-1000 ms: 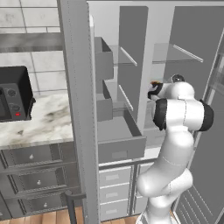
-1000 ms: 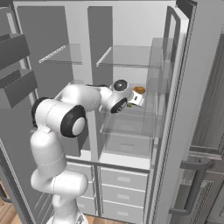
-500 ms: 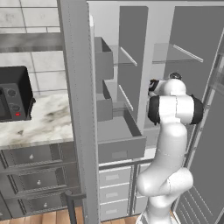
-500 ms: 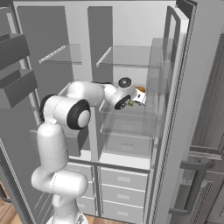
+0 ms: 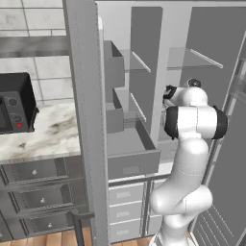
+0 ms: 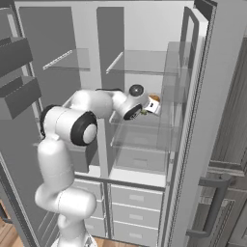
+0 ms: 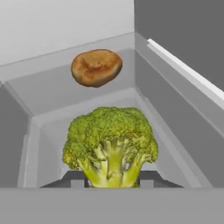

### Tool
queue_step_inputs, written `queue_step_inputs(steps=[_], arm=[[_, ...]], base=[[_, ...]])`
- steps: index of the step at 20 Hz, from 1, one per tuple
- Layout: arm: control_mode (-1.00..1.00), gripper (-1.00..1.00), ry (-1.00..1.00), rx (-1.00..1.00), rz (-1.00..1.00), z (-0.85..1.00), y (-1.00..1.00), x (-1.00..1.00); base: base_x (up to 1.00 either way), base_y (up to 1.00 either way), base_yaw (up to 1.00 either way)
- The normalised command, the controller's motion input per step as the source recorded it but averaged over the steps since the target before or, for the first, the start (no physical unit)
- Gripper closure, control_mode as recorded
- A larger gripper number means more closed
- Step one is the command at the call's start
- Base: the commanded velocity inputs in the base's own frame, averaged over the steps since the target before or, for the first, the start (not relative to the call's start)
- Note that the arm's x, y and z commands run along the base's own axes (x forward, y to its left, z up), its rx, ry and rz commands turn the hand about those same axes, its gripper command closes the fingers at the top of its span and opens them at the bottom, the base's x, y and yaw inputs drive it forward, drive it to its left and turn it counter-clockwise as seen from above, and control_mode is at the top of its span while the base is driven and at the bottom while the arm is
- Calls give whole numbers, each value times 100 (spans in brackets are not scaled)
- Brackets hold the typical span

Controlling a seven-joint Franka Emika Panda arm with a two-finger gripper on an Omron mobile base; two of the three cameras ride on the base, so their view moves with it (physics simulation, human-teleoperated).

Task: Take the broccoli and garlic from the fridge shelf and place them in the freezer drawer to begin freezing them.

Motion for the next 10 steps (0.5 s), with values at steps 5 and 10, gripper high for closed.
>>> queue_step_inputs(steps=[5,10], arm=[[-100,100,-20,0,-1,18,23,-88],[-100,100,-4,0,-2,60,26,-100]], base=[[0,0,0],[0,0,0]])
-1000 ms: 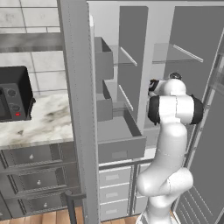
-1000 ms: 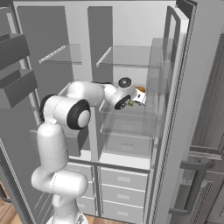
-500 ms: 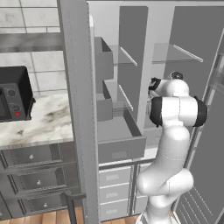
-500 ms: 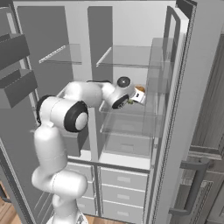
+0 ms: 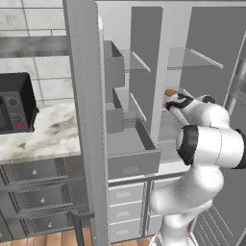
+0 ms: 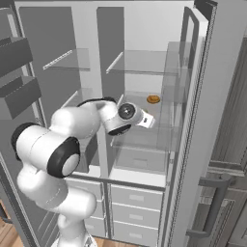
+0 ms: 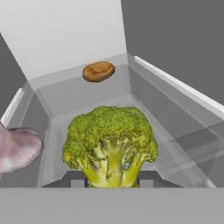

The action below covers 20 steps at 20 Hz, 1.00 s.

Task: Take the broccoli and garlic from the fridge shelf and place them in the freezer drawer to begin freezing them.

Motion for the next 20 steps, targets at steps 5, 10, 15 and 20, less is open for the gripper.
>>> queue_step_inputs(steps=[5,10,15,20], arm=[[-100,100,2,0,0,100,4,-73],[-100,100,19,0,0,80,24,-38],[-100,100,25,0,0,61,53,-34],[-100,100,23,0,0,11,73,-32]], base=[[0,0,0],[0,0,0],[0,0,0],[0,0,0]])
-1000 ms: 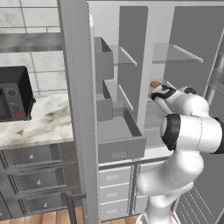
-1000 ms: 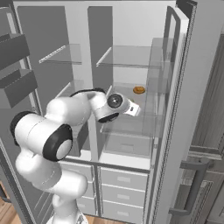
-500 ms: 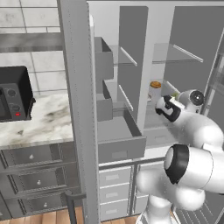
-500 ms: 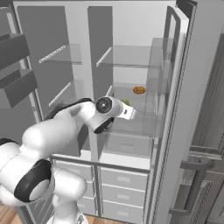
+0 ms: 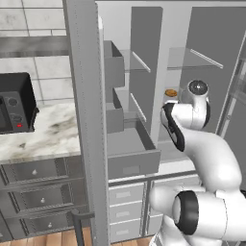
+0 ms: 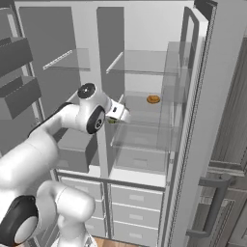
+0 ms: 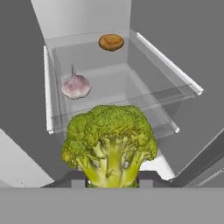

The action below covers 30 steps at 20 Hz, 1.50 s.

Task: Take the broccoli and garlic from the fridge shelf and place them in the freezer drawer to begin freezing them.

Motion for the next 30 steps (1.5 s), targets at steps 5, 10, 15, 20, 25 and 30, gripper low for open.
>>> queue_step_inputs(steps=[5,10,15,20,25,30], arm=[[-100,100,14,5,10,-34,81,0],[-100,100,15,5,13,-31,85,0],[-100,100,17,2,13,-24,78,0],[-100,100,14,1,9,-32,51,0],[-100,100,14,0,6,-46,33,0],[-100,100,11,0,7,-47,24,0]], base=[[0,0,0],[0,0,0],[0,0,0],[0,0,0],[0,0,0],[0,0,0]])
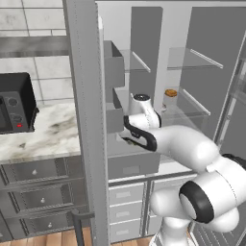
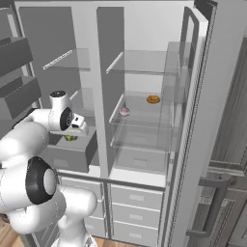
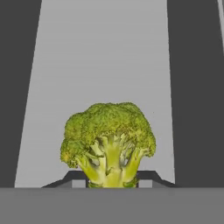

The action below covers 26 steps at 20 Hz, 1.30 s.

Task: Take the broccoli and garlic from the fridge shelf and place them in the freezer drawer to begin freezing them.

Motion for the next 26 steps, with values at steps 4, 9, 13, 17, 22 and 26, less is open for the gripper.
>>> queue_step_inputs(steps=[4,9,13,17,22,26], arm=[[-100,100,7,0,6,-38,15,-3],[-100,100,3,5,5,-36,3,-22],[-100,100,2,7,5,-39,0,-36],[-100,-100,1,4,2,-20,7,-55],[-100,-100,0,0,0,15,0,-25],[-100,-100,-1,0,0,35,-2,0]], base=[[0,0,0],[0,0,0],[0,0,0],[0,0,0],[0,0,0],[0,0,0]])
